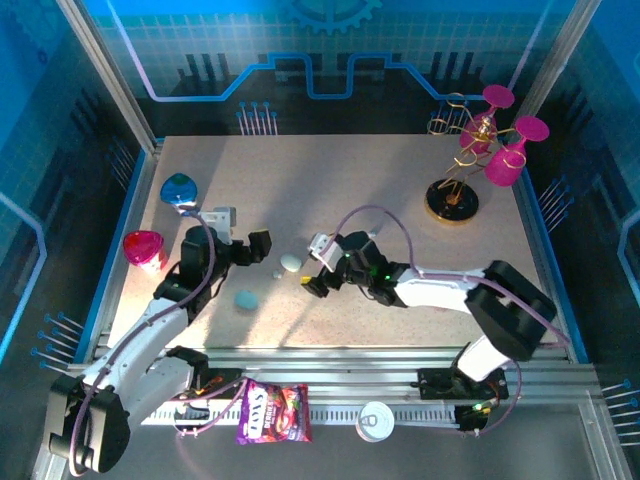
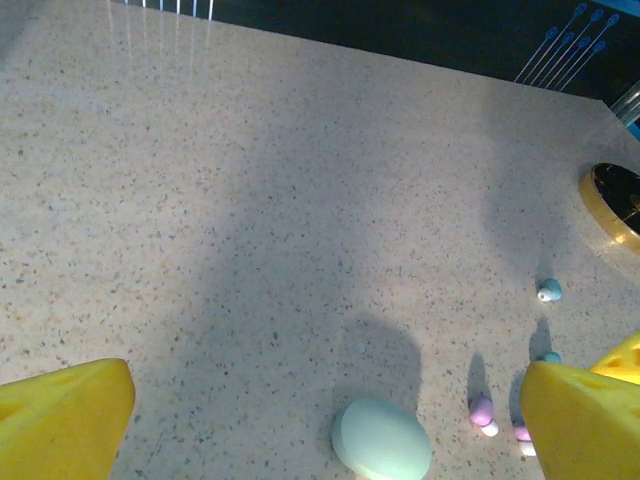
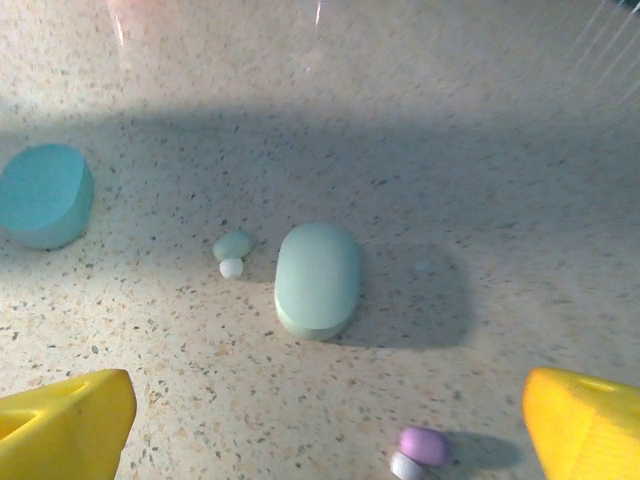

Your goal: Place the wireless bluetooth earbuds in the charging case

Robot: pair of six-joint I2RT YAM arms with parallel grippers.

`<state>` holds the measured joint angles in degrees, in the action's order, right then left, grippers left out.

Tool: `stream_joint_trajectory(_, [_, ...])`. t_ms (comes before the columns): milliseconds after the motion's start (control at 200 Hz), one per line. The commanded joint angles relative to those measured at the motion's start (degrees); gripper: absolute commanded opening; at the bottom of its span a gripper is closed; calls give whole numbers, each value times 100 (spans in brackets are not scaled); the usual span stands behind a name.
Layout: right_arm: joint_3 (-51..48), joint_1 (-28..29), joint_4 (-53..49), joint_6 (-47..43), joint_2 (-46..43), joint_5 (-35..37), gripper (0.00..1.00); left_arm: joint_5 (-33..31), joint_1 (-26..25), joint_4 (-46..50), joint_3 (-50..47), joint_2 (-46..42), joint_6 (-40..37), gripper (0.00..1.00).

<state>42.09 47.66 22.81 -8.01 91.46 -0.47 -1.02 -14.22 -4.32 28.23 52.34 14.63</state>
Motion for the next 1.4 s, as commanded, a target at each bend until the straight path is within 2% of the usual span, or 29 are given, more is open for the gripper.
stream_joint_trajectory(0, [310,140,481,-20,561,-86,100,148,-11,116,-54,-76,248,99])
stream_joint_trajectory(230, [664,200,725,115,1380,-234,99,35,-11,119,-181,-266,308,99])
stream_joint_trajectory(440, [795,137,744,221,1747,-349,81,-3,-11,177,-291,-408,313,99])
stream_joint_trajectory(1001, [1365,19,618,144,2330,-522,58,40,-11,254,-291,-519,375,99])
stream_joint_trajectory(1111, [1373,26,594,116,2372,-516,58,41,-11,266,-280,-543,382,99])
stream_joint_trajectory(1391, [1379,23,543,91,2373,-594,39,58,-15,256,-285,-540,409,99])
